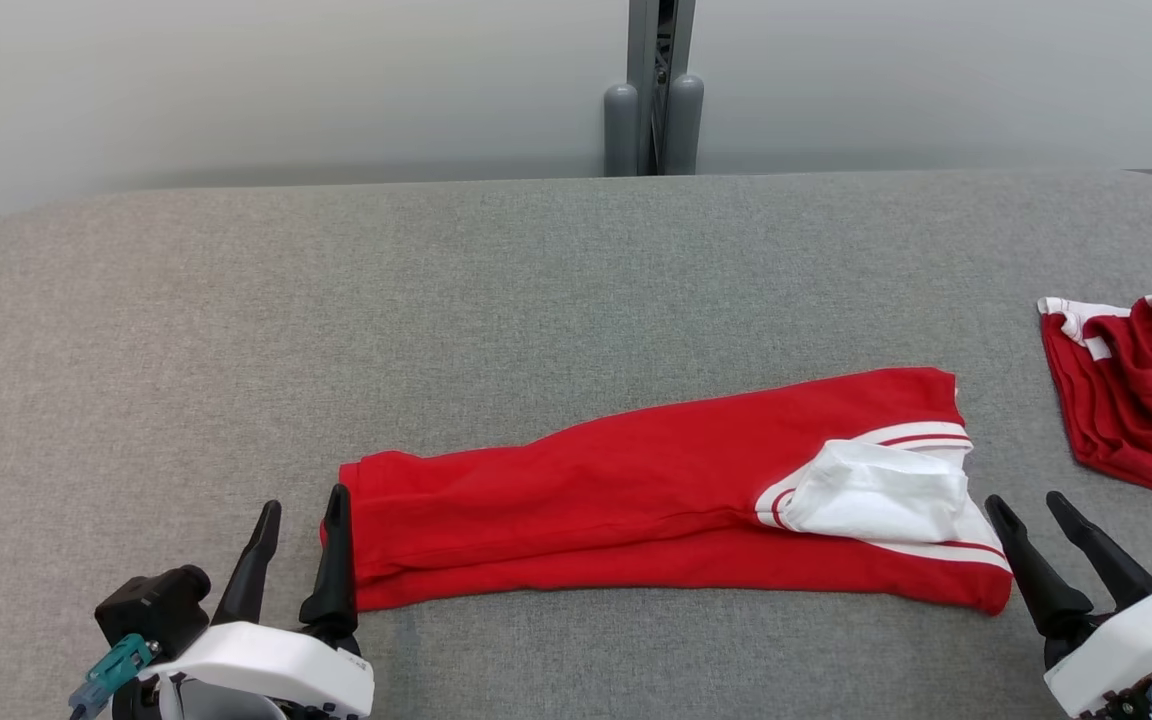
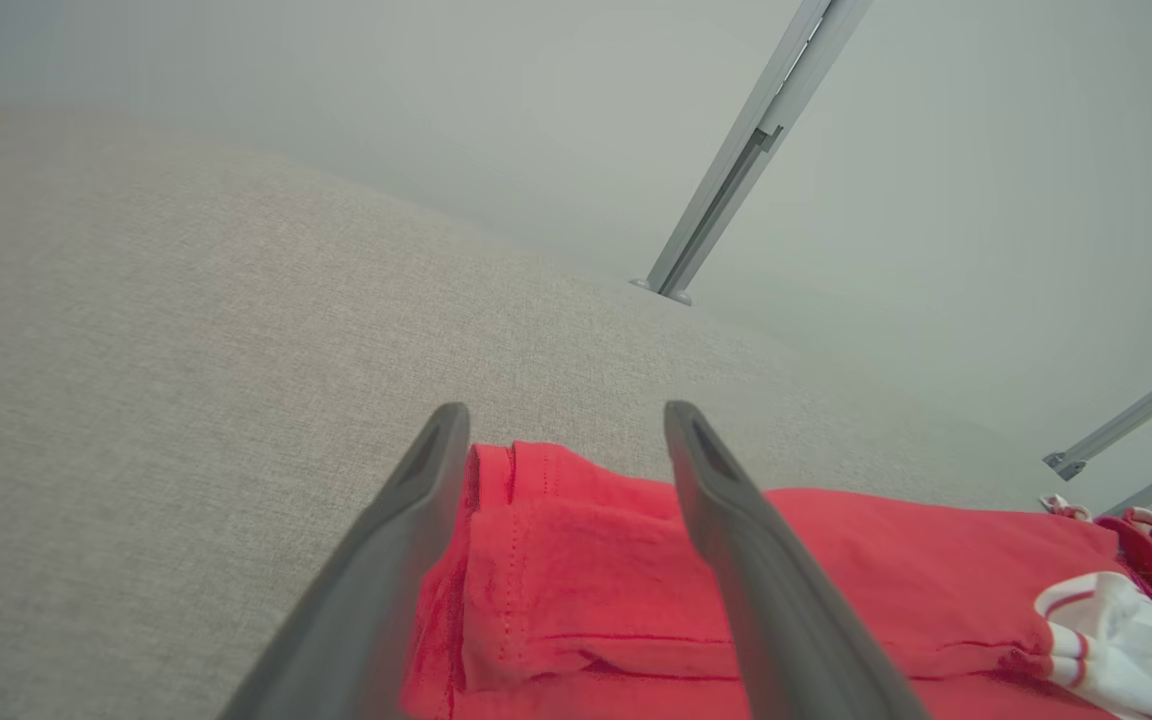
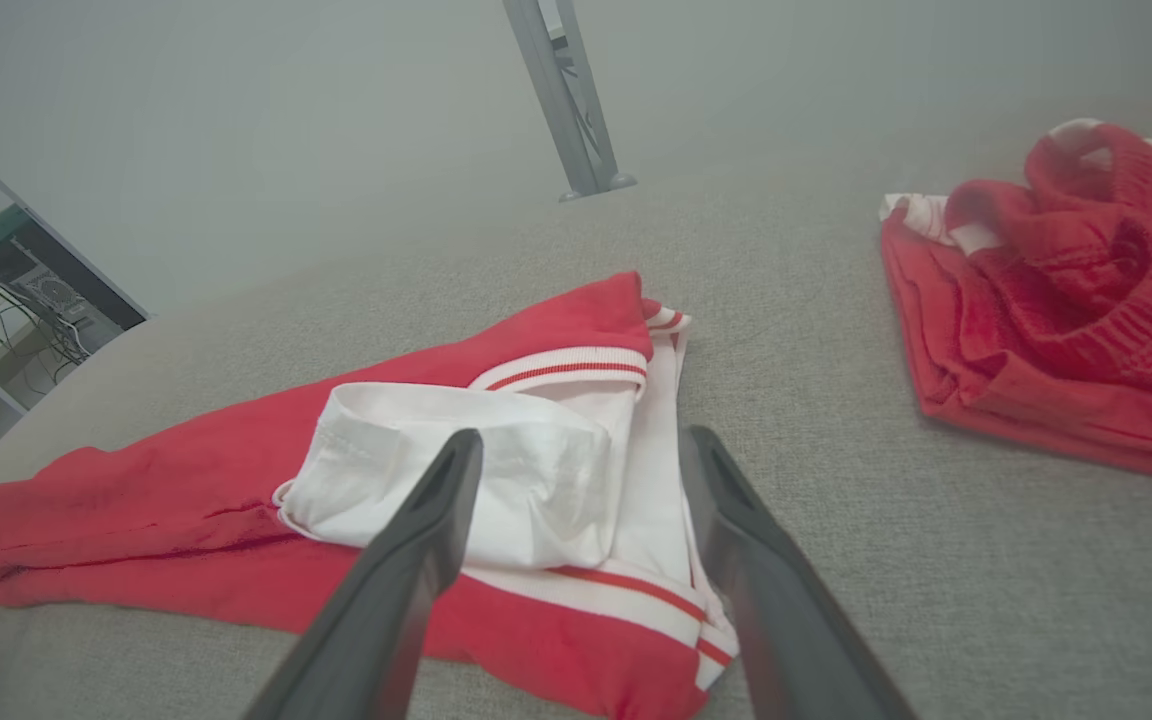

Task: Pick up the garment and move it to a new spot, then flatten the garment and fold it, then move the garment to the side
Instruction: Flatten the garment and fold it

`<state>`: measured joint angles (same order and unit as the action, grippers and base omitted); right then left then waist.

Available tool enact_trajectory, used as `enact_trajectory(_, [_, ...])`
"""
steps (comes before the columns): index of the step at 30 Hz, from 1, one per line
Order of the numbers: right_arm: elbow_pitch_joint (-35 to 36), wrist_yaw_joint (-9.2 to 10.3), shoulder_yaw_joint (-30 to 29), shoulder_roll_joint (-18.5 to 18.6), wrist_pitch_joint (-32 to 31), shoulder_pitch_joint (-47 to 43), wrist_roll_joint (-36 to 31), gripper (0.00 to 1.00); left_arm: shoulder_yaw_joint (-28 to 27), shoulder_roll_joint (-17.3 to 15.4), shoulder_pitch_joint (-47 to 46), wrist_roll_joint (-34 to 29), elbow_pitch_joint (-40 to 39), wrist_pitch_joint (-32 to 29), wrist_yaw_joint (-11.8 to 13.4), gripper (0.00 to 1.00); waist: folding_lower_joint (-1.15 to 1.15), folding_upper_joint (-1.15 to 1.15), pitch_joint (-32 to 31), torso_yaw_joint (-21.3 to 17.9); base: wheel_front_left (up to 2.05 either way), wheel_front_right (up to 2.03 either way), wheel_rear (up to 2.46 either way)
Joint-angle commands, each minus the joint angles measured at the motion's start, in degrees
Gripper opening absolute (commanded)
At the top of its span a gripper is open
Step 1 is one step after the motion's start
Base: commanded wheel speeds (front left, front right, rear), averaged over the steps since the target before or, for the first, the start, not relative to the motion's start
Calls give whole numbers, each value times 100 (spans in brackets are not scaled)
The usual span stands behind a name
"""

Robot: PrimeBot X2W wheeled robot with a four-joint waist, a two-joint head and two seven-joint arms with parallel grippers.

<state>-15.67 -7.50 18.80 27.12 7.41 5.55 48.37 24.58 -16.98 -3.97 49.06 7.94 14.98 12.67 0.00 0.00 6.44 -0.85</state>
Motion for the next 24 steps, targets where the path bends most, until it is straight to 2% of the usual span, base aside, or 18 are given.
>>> enact_trajectory(1, [-15,2,-87,-42,-177,48,-178,100,15,3,31,-30,-52,15,35,100,0,0,-58,54,0,0,0])
enact_trajectory(9, [-500,2,-301,-244,-839,411,-582,100,43,47,-2,-59,-224,0,61,100,0,0,-101,422,0,0,0])
enact_trajectory(24, [-1905,2,-610,-333,-1291,904,-522,100,-90,93,38,-59,-324,12,34,100,0,0,28,1018,0,0,0])
